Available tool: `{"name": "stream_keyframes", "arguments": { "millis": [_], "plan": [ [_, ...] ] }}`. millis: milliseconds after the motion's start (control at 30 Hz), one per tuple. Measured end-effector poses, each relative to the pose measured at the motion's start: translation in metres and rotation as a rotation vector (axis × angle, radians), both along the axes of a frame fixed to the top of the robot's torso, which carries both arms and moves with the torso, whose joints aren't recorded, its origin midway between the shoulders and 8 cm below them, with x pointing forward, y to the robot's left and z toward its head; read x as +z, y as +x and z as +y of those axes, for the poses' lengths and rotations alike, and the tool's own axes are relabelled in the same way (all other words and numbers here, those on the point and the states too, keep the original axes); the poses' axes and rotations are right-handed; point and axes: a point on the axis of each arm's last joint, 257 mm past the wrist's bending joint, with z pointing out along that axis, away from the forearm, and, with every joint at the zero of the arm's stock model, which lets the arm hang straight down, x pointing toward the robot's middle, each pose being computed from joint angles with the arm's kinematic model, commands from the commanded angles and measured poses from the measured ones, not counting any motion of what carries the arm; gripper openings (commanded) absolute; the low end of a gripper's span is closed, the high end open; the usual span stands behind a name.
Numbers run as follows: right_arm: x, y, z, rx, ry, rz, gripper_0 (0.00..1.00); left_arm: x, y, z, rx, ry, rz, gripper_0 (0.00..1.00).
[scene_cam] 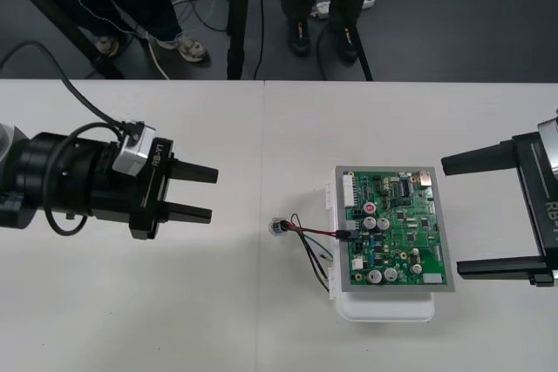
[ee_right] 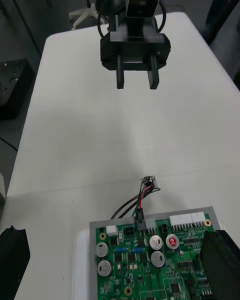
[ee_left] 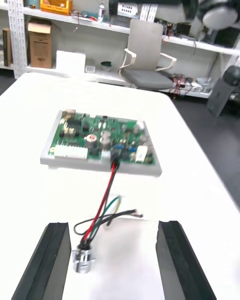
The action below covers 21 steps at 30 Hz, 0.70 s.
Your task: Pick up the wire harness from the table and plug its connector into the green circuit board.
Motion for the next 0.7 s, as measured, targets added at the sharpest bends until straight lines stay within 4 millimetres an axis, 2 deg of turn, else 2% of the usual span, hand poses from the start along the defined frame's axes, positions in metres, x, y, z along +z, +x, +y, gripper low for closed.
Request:
{"name": "stream_keyframes", "arguments": {
  "millis": [367,567,700],
  "plan": [
    [-0.008,0.001,-0.01,0.03,0.061,-0.058,1.0,0.064,-0.019,0.006,-0.043,0.035,-0.124,0.5],
    [-0.004,0.0,-0.014,0.053,0.109,-0.065,1.0,0.094,-0.022,0.004,-0.005,0.041,-0.085,0.5],
    [-0.007,-0.004,-0.018,0.064,0.098,-0.052,1.0,0.106,-0.019,0.004,0.031,0.035,-0.059,0.5]
  ]
}}
